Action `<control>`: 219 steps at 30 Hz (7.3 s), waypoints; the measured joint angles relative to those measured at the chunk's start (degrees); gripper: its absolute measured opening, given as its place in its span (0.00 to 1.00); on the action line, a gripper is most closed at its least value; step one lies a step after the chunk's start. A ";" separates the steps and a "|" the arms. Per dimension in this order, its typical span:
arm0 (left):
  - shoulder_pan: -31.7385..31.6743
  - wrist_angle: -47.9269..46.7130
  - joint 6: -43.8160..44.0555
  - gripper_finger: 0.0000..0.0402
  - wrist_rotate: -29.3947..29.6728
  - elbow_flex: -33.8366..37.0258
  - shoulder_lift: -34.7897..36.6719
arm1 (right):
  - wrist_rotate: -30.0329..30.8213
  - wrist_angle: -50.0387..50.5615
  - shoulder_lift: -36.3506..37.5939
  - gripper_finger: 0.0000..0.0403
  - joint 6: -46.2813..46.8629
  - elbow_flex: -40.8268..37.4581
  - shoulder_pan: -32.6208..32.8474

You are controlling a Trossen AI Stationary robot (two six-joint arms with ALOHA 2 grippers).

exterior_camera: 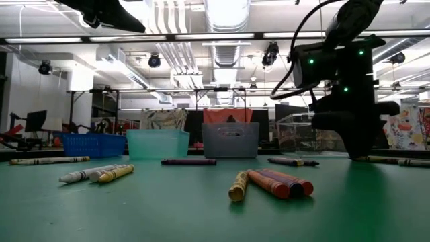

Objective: Sort crayons
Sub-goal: Put the violet crayon into the transparent bin, then put the white crayon into the light blue bin

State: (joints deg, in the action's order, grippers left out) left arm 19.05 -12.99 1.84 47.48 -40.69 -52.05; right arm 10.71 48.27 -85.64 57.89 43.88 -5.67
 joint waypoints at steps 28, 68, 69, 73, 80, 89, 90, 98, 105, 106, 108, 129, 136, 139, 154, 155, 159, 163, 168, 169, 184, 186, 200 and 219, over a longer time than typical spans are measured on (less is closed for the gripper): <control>-0.02 0.40 6.94 0.00 -0.01 0.04 -0.63 | -0.07 -0.30 9.27 0.02 -2.60 1.69 0.12; 0.00 7.01 8.60 0.00 -0.04 0.07 -3.37 | 11.16 -1.24 -1.85 0.02 -45.01 42.82 -23.26; 0.00 6.99 8.58 0.00 -0.04 0.07 -3.36 | 11.79 0.26 -2.29 0.02 -44.90 43.45 -24.42; 0.00 6.99 8.30 0.00 -0.04 0.07 -3.15 | 11.95 5.70 -3.33 0.02 -42.84 44.09 -28.76; -0.04 6.99 7.24 0.00 -0.02 0.07 -2.93 | 11.85 12.68 -5.52 0.02 -40.66 43.24 -33.80; -0.04 6.80 7.22 0.00 -0.02 0.07 -2.82 | 11.81 12.86 -7.61 0.02 -40.39 35.54 -35.98; -0.04 6.78 7.22 0.00 -0.02 0.07 -2.82 | 11.81 12.19 -7.61 0.02 -40.35 34.46 -36.00; -0.04 6.78 7.22 0.00 -0.02 0.07 -2.81 | 11.77 6.36 -7.57 0.02 -39.41 28.34 -36.01; -0.04 6.75 7.22 0.00 -0.02 0.07 -2.81 | 11.58 3.37 -7.48 0.02 -38.32 26.21 -36.01; -0.04 6.75 7.22 0.00 -0.02 0.07 -2.82 | 11.56 2.95 -7.48 0.02 -38.29 26.07 -36.01; -0.04 6.69 7.24 0.00 -0.02 0.07 -2.81 | 11.35 2.03 -7.48 0.02 -38.08 25.52 -36.01; -0.02 6.45 7.24 0.00 -0.02 0.07 -2.82 | 11.35 -3.01 -7.23 0.23 -36.85 23.06 -36.01; 0.00 6.49 8.33 0.00 -0.67 0.07 -2.82 | 9.77 -2.33 -2.10 0.29 -35.82 23.37 -35.41; 0.00 6.52 9.35 0.00 -2.01 0.07 -2.82 | 8.29 -1.92 1.66 0.30 -35.32 23.37 -34.03; 0.00 6.07 17.26 0.00 -18.75 0.05 -4.41 | 6.84 -4.00 20.29 0.23 -34.41 19.31 -5.37; -0.01 5.34 18.62 0.00 -20.39 0.06 -4.42 | 6.85 -4.95 20.92 0.22 -34.37 18.44 -2.89; 0.02 -4.62 30.27 0.00 -24.66 -1.08 -4.41 | 6.86 -9.09 22.40 0.20 -32.14 15.23 6.27; -0.02 -27.97 50.17 0.00 -24.70 -4.36 -5.84 | 7.19 -14.88 22.44 0.18 -31.62 12.61 13.48; -0.02 -47.61 66.06 0.00 -27.91 -4.37 -9.00 | 7.37 -22.88 21.32 0.17 -32.45 10.71 18.16; -0.02 -49.00 67.24 0.00 -28.77 -3.84 -9.56 | 7.35 -24.45 21.22 0.17 -32.82 10.35 18.62; -0.02 -49.18 67.94 0.00 -30.05 -2.63 -16.28 | 8.67 -46.51 20.69 0.14 -43.70 0.57 20.43; -0.02 -49.20 67.97 0.00 -30.02 -2.62 -17.11 | 8.79 -46.82 20.69 0.14 -42.34 0.25 20.43; -0.72 -47.32 70.94 0.10 -25.66 -2.43 -25.50 | 9.03 -47.34 20.69 0.14 -41.38 0.20 20.41; -0.79 -42.70 70.48 0.20 -25.51 -0.68 -31.59 | 10.96 -47.32 20.69 0.14 -39.41 0.20 20.37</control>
State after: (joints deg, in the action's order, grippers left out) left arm 18.26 -55.69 72.31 21.98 -41.37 -83.64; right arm 21.67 0.95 -64.95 18.48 44.07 14.70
